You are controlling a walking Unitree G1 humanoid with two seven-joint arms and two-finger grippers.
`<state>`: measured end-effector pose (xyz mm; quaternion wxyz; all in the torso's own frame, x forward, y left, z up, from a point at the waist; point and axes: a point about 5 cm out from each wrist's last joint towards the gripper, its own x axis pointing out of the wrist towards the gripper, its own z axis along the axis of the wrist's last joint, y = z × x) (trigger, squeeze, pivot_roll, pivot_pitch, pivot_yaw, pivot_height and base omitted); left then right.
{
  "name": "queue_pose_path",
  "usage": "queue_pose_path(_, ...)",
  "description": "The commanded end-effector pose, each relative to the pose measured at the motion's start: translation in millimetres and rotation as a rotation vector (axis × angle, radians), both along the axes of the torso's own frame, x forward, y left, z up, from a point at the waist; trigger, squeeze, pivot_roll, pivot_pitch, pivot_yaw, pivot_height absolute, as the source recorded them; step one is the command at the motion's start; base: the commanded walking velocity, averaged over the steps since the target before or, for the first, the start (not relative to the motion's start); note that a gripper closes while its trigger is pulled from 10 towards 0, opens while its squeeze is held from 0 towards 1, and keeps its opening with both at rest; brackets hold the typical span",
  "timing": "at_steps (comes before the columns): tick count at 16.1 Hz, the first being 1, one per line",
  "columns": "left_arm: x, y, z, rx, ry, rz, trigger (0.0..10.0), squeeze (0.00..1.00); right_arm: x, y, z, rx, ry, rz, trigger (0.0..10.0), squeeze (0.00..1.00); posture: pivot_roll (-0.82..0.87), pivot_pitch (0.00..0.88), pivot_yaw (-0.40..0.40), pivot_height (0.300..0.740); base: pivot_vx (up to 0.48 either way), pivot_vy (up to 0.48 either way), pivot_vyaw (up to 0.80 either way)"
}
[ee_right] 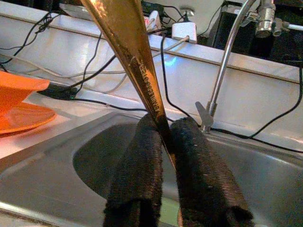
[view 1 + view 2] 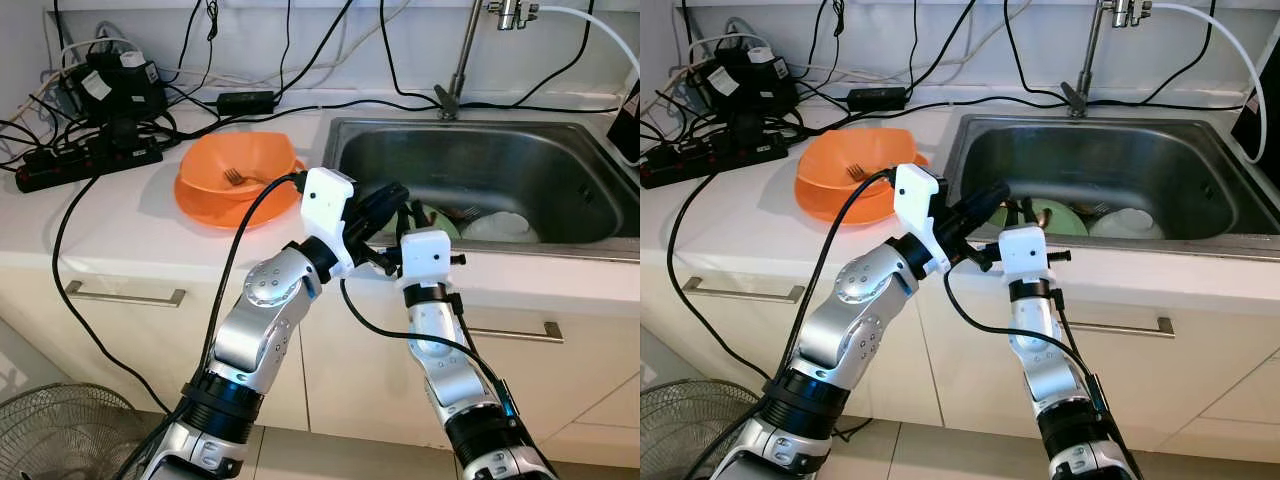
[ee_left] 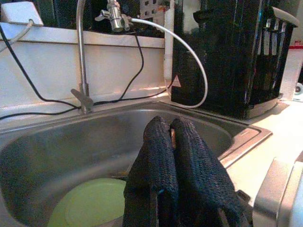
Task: Kitchen organization
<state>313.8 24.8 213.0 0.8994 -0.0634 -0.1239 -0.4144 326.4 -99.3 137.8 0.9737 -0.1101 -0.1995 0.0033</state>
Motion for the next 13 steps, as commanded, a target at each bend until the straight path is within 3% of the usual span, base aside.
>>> queue_pose_path(1, -3.2, -2.7, -7, 0.033, 0.017, -0.022, 10.0, 0.00, 4.3, 5.5, 11, 0.007, -0.030, 0.017, 0.0, 0.00, 0.07, 0.021, 0.067, 0.740, 0.000, 0.000, 0.00)
queue_pose_path(8, -4.2, -0.7, -8, 0.045, 0.004, -0.015, 10.0, 0.00, 9.2, 5.1, 16, 0.008, -0.045, 0.015, 0.0, 0.00, 0.07, 0.019, 0.067, 0.740, 0.000, 0.000, 0.00)
queue_pose_path(9, -5.5, -0.2, -7, 0.010, 0.015, -0.036, 10.0, 1.00, 9.8, 4.5, 17, 0.008, -0.047, 0.013, 0.0, 0.00, 0.07, 0.019, 0.067, 0.740, 0.000, 0.000, 0.00)
queue_pose_path(13, -1.7, 9.9, -2, -0.071, 0.050, 0.010, 10.0, 1.00, 11.4, 2.5, 18, 0.009, -0.051, 0.004, 0.0, 0.00, 0.08, 0.020, 0.068, 0.740, 0.000, 0.000, 0.00)
